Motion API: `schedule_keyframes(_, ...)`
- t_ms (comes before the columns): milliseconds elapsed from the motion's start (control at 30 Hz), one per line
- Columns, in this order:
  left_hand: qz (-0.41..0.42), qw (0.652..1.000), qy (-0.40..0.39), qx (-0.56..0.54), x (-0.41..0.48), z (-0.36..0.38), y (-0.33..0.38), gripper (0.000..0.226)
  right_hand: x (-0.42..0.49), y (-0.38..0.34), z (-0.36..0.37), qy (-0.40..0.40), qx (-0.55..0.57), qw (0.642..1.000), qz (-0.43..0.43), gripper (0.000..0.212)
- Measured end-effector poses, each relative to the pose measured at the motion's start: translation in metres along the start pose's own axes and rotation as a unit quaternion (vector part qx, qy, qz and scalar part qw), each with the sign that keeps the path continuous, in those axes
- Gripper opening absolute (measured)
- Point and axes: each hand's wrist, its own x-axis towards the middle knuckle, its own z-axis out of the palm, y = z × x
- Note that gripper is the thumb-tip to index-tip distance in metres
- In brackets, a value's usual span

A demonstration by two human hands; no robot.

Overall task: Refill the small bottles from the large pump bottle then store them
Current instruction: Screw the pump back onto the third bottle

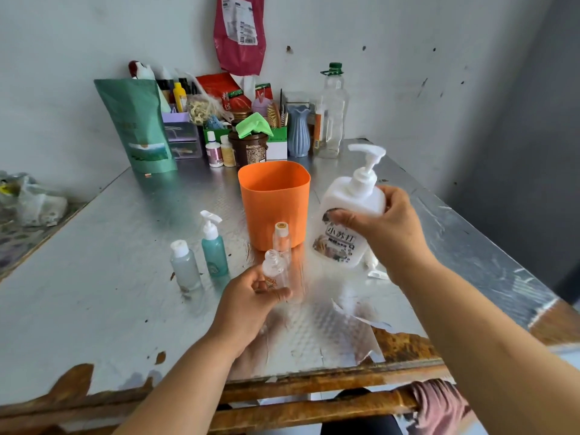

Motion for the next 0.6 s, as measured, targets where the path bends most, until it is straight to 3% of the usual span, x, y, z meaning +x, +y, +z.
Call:
schedule_keyframes(200, 0.025, 0.999, -0.011, 0.034, -0.001, 0.004, -0.010, 0.039, 0.042, -0.008, -0.007, 0.081, 0.000, 0.997, -0.001, 0.071)
schedule_keyframes(600, 0.026, 0.999, -0.004, 0.035, -0.002, 0.005, -0.011, 0.023, 0.070, 0.024, 0.043, 0.056, -0.067, 0.995, 0.048, 0.070)
